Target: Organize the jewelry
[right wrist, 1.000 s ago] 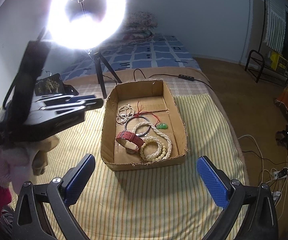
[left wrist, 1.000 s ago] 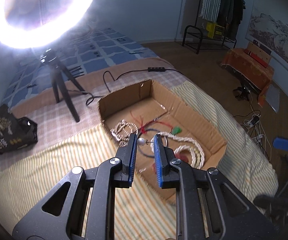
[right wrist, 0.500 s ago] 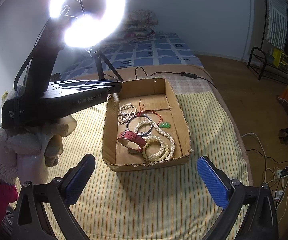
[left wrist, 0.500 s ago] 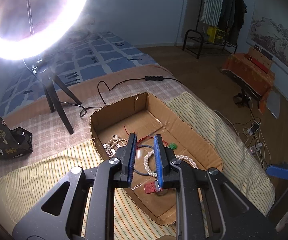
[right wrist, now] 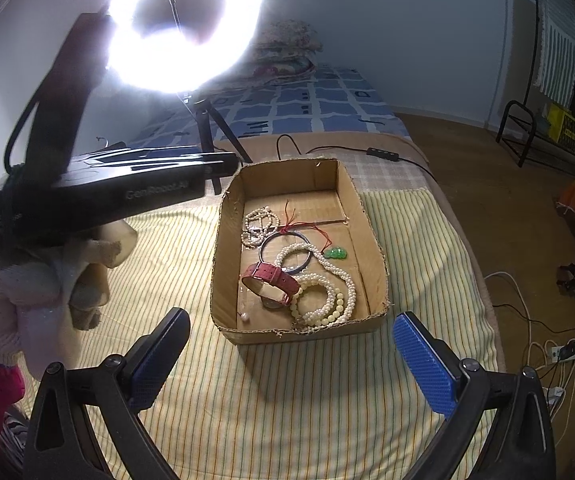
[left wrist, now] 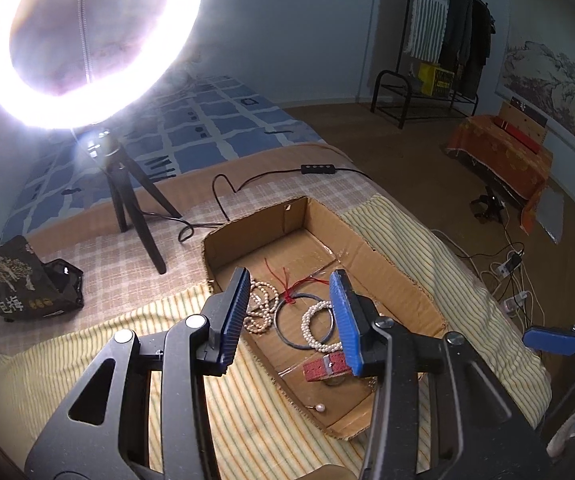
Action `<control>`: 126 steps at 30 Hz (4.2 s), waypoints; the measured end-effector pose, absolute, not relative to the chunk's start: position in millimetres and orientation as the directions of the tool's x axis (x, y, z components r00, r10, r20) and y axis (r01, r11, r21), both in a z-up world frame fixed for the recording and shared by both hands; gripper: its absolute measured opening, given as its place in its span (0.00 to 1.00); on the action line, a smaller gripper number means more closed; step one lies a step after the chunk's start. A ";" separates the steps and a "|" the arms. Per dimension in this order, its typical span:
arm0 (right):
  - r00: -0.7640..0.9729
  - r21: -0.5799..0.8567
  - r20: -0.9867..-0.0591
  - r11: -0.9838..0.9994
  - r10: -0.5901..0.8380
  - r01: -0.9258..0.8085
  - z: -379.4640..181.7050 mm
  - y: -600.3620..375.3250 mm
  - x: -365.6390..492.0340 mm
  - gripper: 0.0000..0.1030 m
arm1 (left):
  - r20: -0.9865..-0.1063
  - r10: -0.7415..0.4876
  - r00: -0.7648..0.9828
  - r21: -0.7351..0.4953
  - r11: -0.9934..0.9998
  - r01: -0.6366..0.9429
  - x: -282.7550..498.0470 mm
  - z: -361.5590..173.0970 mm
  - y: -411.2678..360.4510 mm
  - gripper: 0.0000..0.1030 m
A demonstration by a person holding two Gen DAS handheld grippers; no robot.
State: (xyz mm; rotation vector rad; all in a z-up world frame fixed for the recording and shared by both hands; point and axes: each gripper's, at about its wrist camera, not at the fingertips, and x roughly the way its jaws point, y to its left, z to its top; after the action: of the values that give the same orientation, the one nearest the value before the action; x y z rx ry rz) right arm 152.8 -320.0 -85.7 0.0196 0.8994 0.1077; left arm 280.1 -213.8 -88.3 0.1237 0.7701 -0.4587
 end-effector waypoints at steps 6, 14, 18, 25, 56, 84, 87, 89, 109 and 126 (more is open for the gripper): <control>0.628 0.050 -0.773 0.995 0.092 -0.084 -80.5 -314.6 149.5 1.00 | -0.679 -0.349 0.646 -0.049 0.899 0.434 261.9 -74.7 -198.1 0.41; 0.651 0.032 -0.756 0.997 0.069 -0.069 -70.9 -308.2 140.6 1.00 | -0.652 -0.327 0.684 -0.032 0.913 0.406 227.7 -53.1 -165.7 0.41; 0.669 0.028 -0.741 0.998 0.061 -0.059 -64.1 -304.4 134.4 1.00 | -0.636 -0.312 0.706 -0.013 0.919 0.394 203.9 -44.8 -149.9 0.41; 0.718 -0.010 -0.696 0.999 0.021 -0.038 -51.7 -295.5 117.6 1.00 | -0.621 -0.295 0.726 -0.016 0.931 0.365 168.5 -41.0 -122.6 0.41; 0.829 0.020 -0.559 0.999 -0.027 0.046 -31.5 -283.7 91.4 1.00 | -0.518 -0.267 0.812 -0.003 0.950 0.311 92.7 -30.2 -85.0 0.98; 0.825 0.010 -0.564 0.999 -0.037 0.052 -32.0 -289.2 86.9 1.00 | -0.535 -0.248 0.808 0.008 0.954 0.298 88.8 -31.8 -90.4 1.00; 0.824 0.011 -0.566 0.999 -0.038 0.053 -32.3 -289.6 87.2 1.00 | -0.537 -0.250 0.806 0.008 0.954 0.301 89.7 -32.2 -91.8 1.00; 0.823 0.011 -0.566 0.998 -0.038 0.054 -32.6 -289.3 87.2 1.00 | -0.537 -0.251 0.806 0.007 0.953 0.302 89.4 -32.0 -92.1 1.00; 0.816 0.014 -0.577 0.999 -0.034 0.051 -37.6 -286.0 87.8 1.00 | -0.535 -0.251 0.806 0.009 0.953 0.302 88.6 -31.8 -93.9 1.00; 0.811 0.009 -0.584 0.999 -0.034 0.049 -40.1 -285.1 86.0 1.00 | -0.536 -0.249 0.807 0.013 0.953 0.303 87.8 -31.4 -95.5 1.00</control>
State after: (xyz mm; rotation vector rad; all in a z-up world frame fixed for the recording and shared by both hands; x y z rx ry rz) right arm 86.0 -285.1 -40.1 0.0244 0.6228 -0.0444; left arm 87.8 -95.5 -31.4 0.0990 0.5587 -0.2958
